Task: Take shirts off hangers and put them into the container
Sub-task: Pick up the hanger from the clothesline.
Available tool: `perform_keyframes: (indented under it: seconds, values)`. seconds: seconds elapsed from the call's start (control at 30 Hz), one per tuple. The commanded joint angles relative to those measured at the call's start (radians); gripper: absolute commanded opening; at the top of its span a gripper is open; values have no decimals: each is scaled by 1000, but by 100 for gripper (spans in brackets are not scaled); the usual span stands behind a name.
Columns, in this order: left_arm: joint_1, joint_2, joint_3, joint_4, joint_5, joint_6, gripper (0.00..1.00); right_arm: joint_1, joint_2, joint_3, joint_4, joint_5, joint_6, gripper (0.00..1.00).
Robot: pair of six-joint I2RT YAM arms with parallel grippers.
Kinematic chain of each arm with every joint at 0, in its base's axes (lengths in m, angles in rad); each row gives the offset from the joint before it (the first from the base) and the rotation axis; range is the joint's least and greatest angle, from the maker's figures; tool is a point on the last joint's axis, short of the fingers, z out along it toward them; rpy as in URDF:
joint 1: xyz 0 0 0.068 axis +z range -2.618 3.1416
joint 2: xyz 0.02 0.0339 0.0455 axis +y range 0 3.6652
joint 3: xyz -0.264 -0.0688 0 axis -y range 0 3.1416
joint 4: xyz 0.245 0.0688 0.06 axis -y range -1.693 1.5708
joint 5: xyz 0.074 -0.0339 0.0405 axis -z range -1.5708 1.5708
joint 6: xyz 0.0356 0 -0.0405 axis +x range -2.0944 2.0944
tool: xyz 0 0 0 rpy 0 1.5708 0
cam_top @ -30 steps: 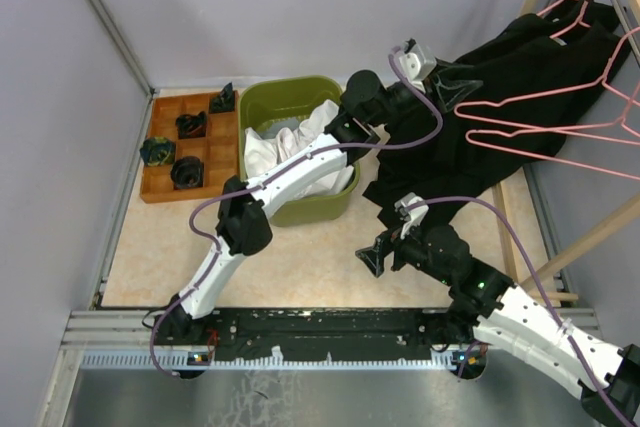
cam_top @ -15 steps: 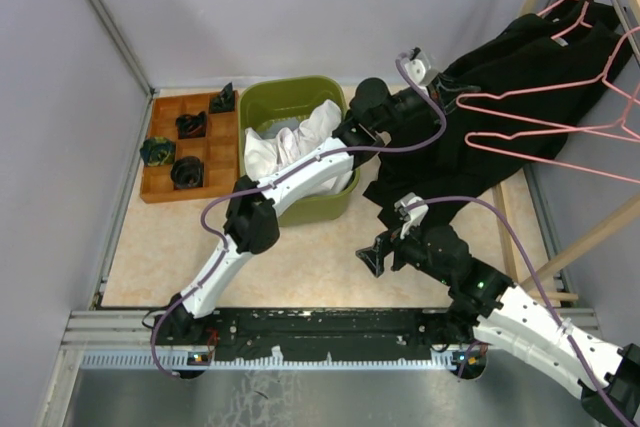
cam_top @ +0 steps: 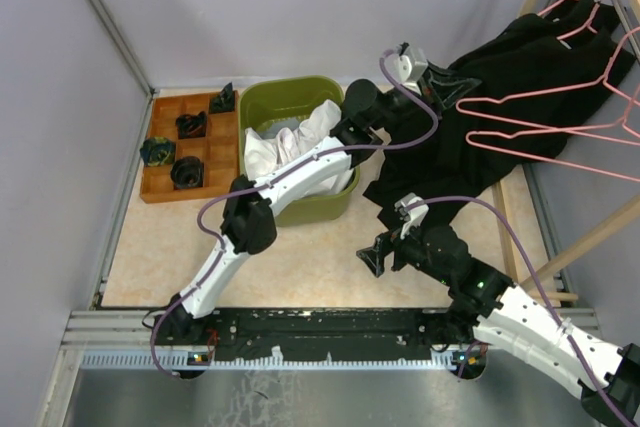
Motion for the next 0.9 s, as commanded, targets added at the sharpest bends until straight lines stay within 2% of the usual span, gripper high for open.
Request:
perform_keyframes:
  seconds: [0.0,0.13,0.47,0.87]
  values:
    - [4,-114,3,156,16,-29,0,6,9,45,35,11,10,89]
    - [3,-149,-24,194,16,-39,0,5,14,47,39,10,10,89]
    - [4,-265,-203,322,-29,-29,0,5,26,49,47,4,12,89]
    - [7,-230,-110,372,-38,-75,0,6,30,52,47,1,8,90]
